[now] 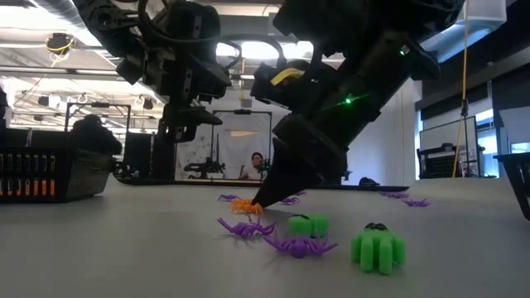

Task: Sort Halloween decoration
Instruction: Put the orange spider toy into the top black basket

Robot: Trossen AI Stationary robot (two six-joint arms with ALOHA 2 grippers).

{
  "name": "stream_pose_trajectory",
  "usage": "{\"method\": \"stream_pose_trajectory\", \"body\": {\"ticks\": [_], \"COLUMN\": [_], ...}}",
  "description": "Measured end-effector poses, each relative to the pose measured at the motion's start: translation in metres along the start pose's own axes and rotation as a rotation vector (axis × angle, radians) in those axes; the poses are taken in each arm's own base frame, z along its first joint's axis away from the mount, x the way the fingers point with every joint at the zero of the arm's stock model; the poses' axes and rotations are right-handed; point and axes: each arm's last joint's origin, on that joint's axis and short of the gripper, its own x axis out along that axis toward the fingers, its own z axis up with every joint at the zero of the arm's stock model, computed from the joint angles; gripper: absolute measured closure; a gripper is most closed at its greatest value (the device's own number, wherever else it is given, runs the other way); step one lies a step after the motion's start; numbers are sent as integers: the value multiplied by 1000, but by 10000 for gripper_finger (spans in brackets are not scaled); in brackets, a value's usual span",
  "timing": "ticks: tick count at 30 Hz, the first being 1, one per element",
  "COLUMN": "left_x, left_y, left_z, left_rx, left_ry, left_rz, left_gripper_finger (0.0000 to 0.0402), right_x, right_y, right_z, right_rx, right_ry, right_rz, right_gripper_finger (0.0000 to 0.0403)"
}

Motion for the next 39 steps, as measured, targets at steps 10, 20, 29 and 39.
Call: {"method": "stream_pose_trajectory", "body": {"ticks": [10,20,29,39], "left_x": [0,0,0,0], "left_y": [0,3,3,1], "left_z": [0,-2,-2,0], "left_rx": [0,-22,-25,-9], "left_ry": [0,19,3,-16], "left_rz": [0,22,37,20], "left_gripper_finger": [177,177,177,177], "right_x": [-1,-11,-36,-42], "right_y": [-1,-3,9,13], "right_z": [3,17,28,44], "right_rx": [-12,-52,-56,7], "right_ry": [-4,18,-90,-251], "right_rz": [-36,-119,-192,-185], "right_gripper_finger": [399,402,403,403]}}
